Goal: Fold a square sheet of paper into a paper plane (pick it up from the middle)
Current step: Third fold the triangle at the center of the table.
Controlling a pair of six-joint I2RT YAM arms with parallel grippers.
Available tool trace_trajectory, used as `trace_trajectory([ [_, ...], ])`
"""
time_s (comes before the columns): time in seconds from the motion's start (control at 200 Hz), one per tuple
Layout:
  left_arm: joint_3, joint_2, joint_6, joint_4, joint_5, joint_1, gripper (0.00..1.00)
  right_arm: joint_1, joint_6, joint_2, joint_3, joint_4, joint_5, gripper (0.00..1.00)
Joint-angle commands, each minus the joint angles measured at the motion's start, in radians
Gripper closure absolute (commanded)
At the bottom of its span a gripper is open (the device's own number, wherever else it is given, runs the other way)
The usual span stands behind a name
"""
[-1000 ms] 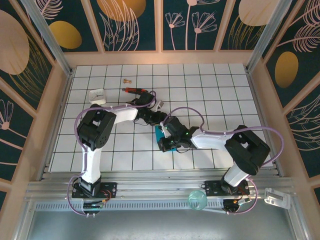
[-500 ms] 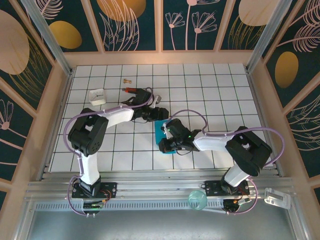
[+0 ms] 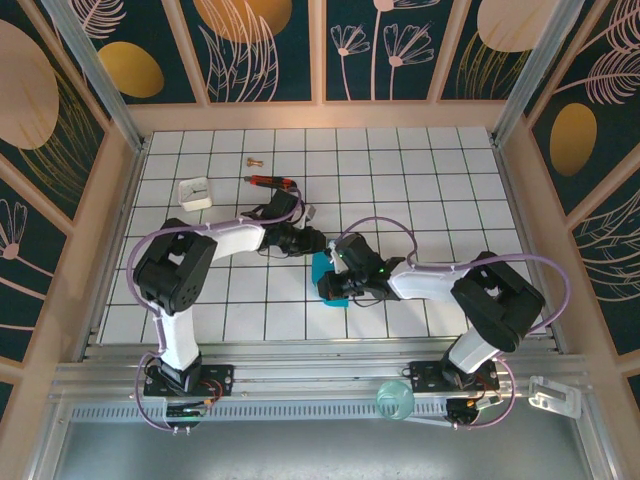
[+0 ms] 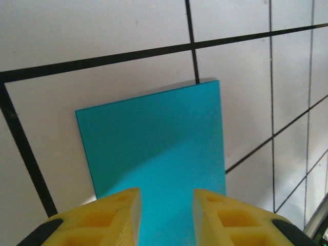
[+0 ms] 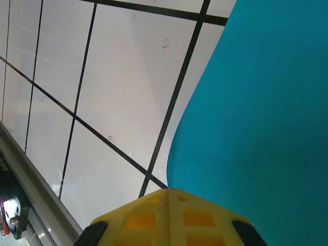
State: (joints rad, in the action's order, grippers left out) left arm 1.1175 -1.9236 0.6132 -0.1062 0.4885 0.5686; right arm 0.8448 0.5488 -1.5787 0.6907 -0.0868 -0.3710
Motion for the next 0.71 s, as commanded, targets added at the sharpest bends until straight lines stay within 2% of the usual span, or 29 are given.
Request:
trace_trajectory([
  [0.0, 0.050, -0.042, -0.056, -0.055, 0.001, -0.002, 0.68, -0.014, -0.028, 0.007, 0.013, 0.007, -0.035, 0.98],
  [0.485, 0.050, -0.103, -0.150, -0.125, -0.070, -0.002, 0.69, -0.106, -0.162, -0.024, 0.078, 0.109, -0.131, 0.96],
  [0.701, 0.031, -0.102, -0.146, -0.116, -0.073, -0.001, 0.69, -0.155, -0.196, -0.036, 0.083, 0.143, -0.146, 0.96],
])
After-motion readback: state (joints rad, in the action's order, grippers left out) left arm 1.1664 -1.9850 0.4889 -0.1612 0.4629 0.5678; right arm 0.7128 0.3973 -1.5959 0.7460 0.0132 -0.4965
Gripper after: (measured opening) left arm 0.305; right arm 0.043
